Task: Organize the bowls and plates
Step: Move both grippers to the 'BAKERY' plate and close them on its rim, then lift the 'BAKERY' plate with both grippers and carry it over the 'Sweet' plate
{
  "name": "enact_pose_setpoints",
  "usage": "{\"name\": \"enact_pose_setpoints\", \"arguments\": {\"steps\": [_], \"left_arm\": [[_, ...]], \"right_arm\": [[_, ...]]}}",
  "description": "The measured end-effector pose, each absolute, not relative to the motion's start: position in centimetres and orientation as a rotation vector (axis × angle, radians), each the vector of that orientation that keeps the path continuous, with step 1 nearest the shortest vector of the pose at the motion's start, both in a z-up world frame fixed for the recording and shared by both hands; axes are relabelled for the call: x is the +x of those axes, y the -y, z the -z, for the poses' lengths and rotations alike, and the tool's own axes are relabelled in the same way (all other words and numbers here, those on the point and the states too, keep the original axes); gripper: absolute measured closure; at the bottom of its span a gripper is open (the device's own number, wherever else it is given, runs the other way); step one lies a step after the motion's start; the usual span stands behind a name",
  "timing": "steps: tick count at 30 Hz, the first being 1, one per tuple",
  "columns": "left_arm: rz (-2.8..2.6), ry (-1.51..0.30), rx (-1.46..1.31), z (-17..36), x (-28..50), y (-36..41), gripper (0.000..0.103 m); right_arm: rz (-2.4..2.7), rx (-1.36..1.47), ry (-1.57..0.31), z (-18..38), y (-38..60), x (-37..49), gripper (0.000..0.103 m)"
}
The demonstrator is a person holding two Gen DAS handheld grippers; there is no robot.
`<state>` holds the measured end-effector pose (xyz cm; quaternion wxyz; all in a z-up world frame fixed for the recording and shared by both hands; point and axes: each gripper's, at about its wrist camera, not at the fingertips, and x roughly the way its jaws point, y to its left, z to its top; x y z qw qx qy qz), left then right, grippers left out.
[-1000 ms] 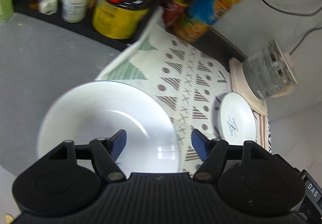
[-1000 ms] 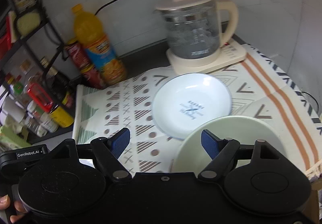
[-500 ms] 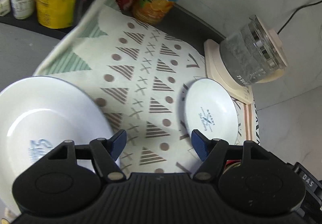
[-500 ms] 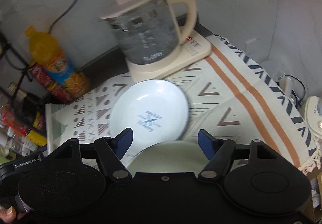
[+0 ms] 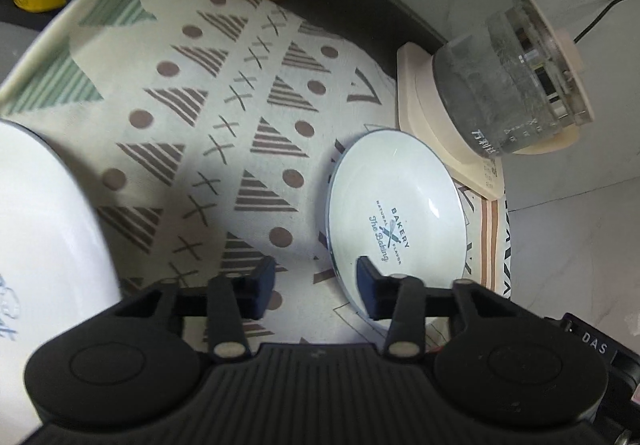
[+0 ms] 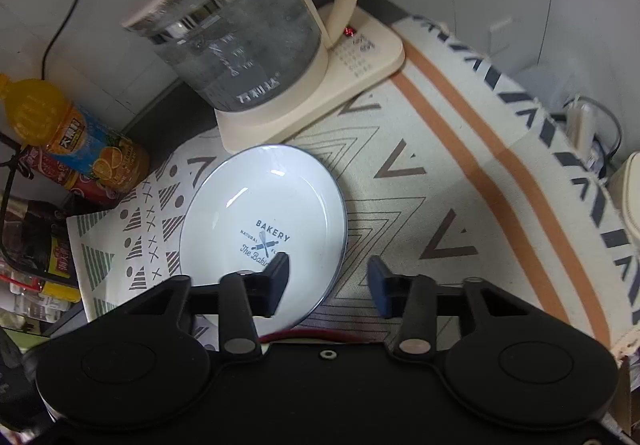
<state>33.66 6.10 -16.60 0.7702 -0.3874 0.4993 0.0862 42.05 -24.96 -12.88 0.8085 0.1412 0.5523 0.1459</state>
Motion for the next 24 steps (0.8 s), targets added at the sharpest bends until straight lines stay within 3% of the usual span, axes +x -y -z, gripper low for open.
{"name": "enact_pose_setpoints", "arguments": {"steps": [7, 12, 15, 24], "left_arm": [[-0.189, -1.100, -0.888, 18.5, 34.9, -5.3, 0.077], [-0.190, -1.104, -0.911, 19.5, 35.6, -4.9, 0.082], [-0.191, -1.117, -0.921, 20.0, 36.1, -4.8, 0.086], [-0.191, -1.136, -0.937, 20.9, 37.4, -4.8, 0.093]], "right_arm": [[-0.350, 0.276, -1.282, 15.0, 24.7, 45.3, 0.071], [-0.383, 0.284, -1.341, 15.9, 24.3, 46.9, 0.072], [-0.409, 0.290, -1.382, 16.7, 24.1, 48.0, 0.080], [-0.434, 0.281, -1.484, 19.0, 23.5, 50.3, 0.085]]}}
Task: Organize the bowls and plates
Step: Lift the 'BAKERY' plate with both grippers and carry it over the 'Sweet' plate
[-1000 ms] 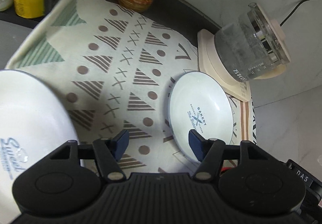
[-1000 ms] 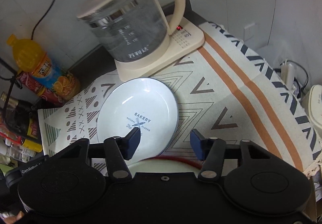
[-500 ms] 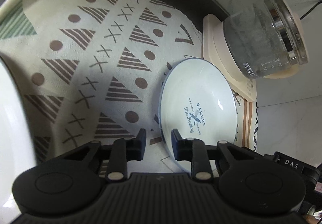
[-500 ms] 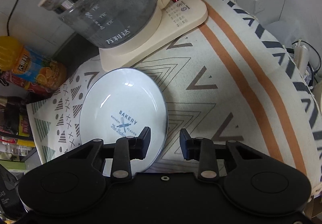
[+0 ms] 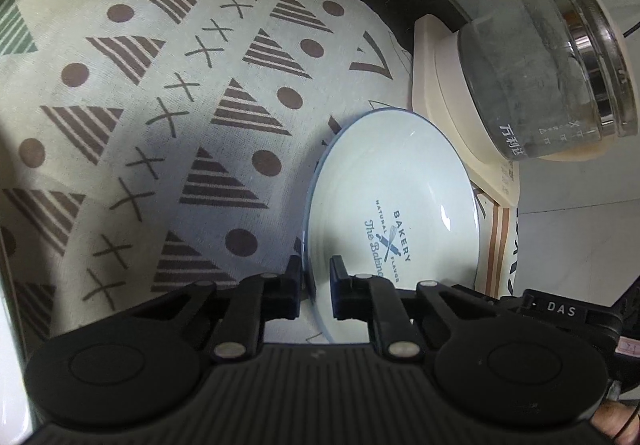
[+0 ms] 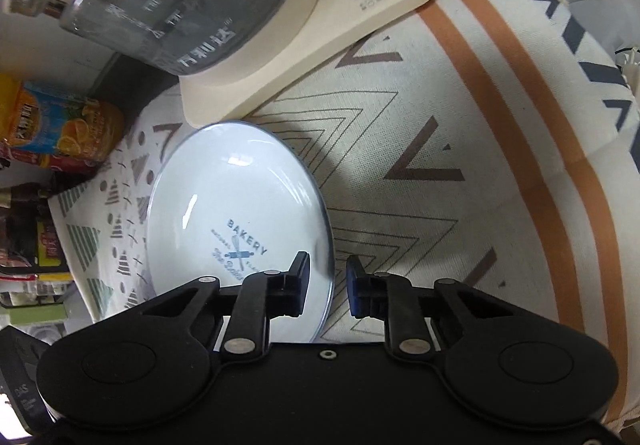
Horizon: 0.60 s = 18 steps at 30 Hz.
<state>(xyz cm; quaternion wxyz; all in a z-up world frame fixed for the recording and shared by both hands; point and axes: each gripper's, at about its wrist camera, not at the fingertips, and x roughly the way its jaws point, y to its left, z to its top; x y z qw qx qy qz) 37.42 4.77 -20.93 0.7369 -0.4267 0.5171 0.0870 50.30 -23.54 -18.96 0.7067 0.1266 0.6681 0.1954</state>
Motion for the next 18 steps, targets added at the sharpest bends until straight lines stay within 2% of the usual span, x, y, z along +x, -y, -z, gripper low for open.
{"name": "enact_pose_setpoints", "arguments": {"steps": [10, 18], "left_arm": [[-0.168, -1.137, -0.961, 21.5, 37.6, -5.2, 0.096], [-0.141, -1.115, -0.941, 20.1, 37.3, -6.1, 0.096]], "right_arm": [[-0.476, 0.188, -1.490, 19.6, 22.0, 50.9, 0.087], [-0.524, 0.225, -1.418, 17.7, 22.6, 50.1, 0.095]]}}
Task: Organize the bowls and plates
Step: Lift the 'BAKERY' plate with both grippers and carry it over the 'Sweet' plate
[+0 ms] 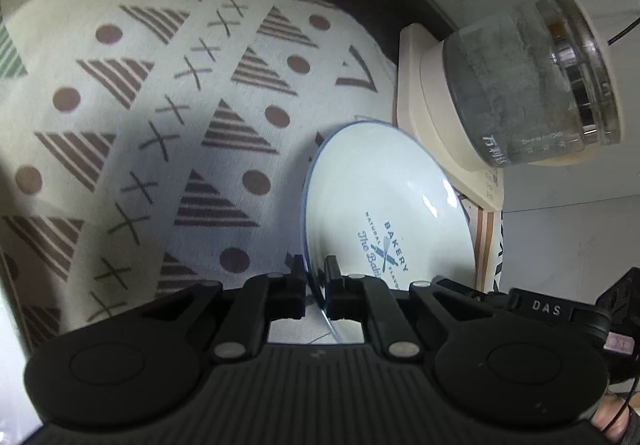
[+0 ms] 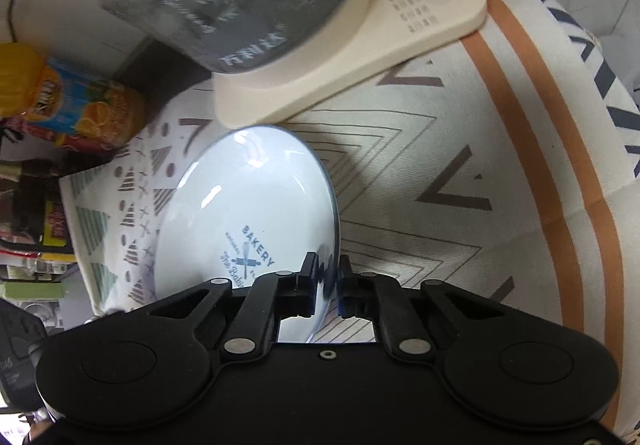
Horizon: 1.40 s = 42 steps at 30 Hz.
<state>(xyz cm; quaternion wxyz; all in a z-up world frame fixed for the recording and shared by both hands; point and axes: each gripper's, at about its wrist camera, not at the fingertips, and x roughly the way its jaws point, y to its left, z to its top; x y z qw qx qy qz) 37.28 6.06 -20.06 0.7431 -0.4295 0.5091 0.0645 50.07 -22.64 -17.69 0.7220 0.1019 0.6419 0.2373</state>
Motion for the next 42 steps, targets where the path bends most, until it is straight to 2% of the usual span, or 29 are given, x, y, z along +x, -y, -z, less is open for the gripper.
{"name": "enact_pose_setpoints", "arguments": {"steps": [22, 42], "left_arm": [[-0.159, -1.022, -0.955, 16.2, 31.9, -9.7, 0.096], [-0.196, -0.954, -0.988, 14.5, 22.8, -14.5, 0.096]], "right_arm": [[-0.591, 0.199, -1.286, 13.0, 18.0, 45.1, 0.096], [-0.667, 0.206, -1.227, 11.3, 14.0, 37.3, 0.096]]}}
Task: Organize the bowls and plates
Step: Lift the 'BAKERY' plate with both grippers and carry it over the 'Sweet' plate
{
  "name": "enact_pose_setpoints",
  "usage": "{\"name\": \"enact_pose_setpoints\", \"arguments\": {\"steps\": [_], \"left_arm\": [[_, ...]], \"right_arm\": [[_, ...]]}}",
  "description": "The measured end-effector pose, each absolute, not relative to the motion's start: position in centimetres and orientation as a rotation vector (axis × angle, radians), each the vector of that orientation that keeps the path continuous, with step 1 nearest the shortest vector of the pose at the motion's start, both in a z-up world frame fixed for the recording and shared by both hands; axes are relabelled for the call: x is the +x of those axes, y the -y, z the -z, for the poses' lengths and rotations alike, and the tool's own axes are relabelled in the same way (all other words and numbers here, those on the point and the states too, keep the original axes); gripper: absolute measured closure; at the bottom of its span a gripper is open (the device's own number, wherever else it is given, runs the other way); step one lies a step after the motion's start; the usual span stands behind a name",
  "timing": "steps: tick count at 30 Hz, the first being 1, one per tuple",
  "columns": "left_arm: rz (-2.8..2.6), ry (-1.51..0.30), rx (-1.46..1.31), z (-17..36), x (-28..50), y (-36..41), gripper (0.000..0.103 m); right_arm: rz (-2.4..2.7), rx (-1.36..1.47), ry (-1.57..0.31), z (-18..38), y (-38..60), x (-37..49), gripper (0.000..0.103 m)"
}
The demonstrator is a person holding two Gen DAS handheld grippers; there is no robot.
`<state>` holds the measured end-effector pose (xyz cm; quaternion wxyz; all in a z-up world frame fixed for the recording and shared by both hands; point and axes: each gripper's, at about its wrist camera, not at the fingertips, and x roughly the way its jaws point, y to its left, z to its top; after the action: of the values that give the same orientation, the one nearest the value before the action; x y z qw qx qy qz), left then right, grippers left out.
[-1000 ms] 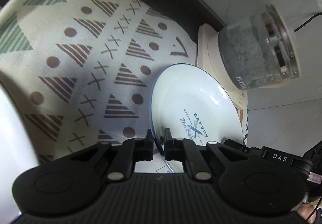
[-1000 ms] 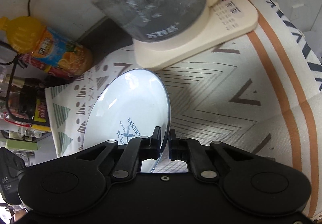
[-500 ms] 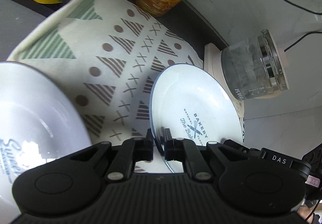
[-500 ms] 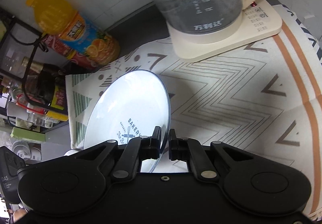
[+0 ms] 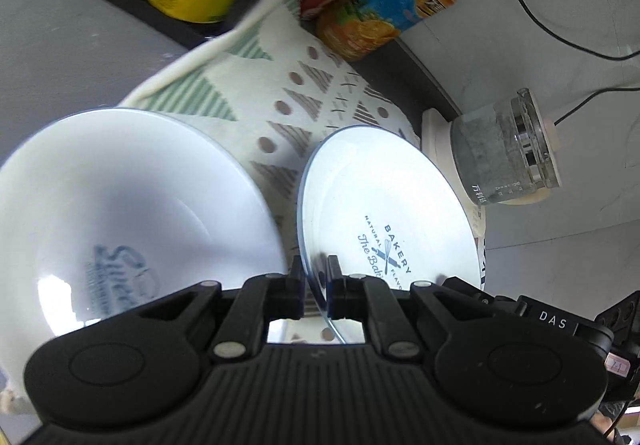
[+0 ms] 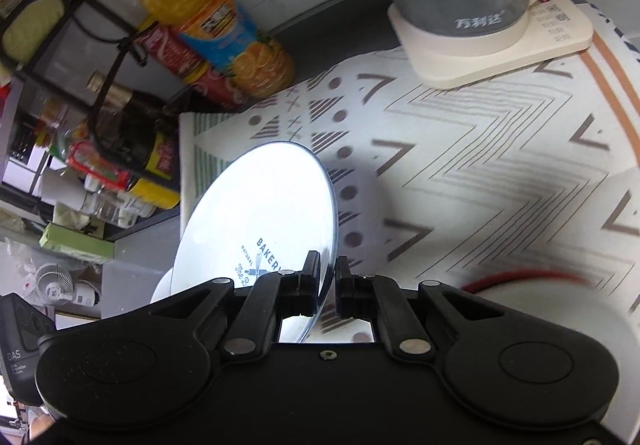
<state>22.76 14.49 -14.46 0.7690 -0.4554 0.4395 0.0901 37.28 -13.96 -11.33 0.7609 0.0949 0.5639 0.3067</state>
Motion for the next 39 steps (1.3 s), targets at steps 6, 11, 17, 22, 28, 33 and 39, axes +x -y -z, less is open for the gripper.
{"name": "enact_pose_setpoints", "arguments": {"steps": [6, 11, 17, 22, 28, 33, 39], "left_arm": [[-0.221, -0.947, -0.999, 14.5, 19.7, -16.2, 0.096], [-0.237, -0.937, -1.011, 14.5, 17.5, -17.3, 0.096], [-0.251, -0.931, -1.029, 14.8, 15.4, -18.2, 0.096], [-0.267, -0.931, -1.045, 15.2, 14.1, -18.8, 0.096], [-0.279, -0.935, -1.063, 15.8, 12.9, -19.6, 0.096], [-0.289, -0.950, -1.069, 16.6, 12.7, -20.0, 0.096], [-0.298, -0.964, -1.072, 17.4, 12.7, -19.9, 0.095]], "right_arm": [[-0.698, 0.183, -1.217, 11.5, 12.3, 34.7, 0.096], [-0.722, 0.163, -1.208, 11.7, 11.4, 32.7, 0.095], [-0.739, 0.136, -1.195, 11.8, 10.5, 30.7, 0.095], [-0.748, 0.107, -1.191, 12.0, 9.6, 29.3, 0.095], [-0.749, 0.088, -1.186, 12.4, 8.9, 28.0, 0.095], [-0.731, 0.073, -1.192, 13.0, 8.4, 27.6, 0.095], [-0.725, 0.051, -1.185, 13.3, 8.1, 27.1, 0.095]]}}
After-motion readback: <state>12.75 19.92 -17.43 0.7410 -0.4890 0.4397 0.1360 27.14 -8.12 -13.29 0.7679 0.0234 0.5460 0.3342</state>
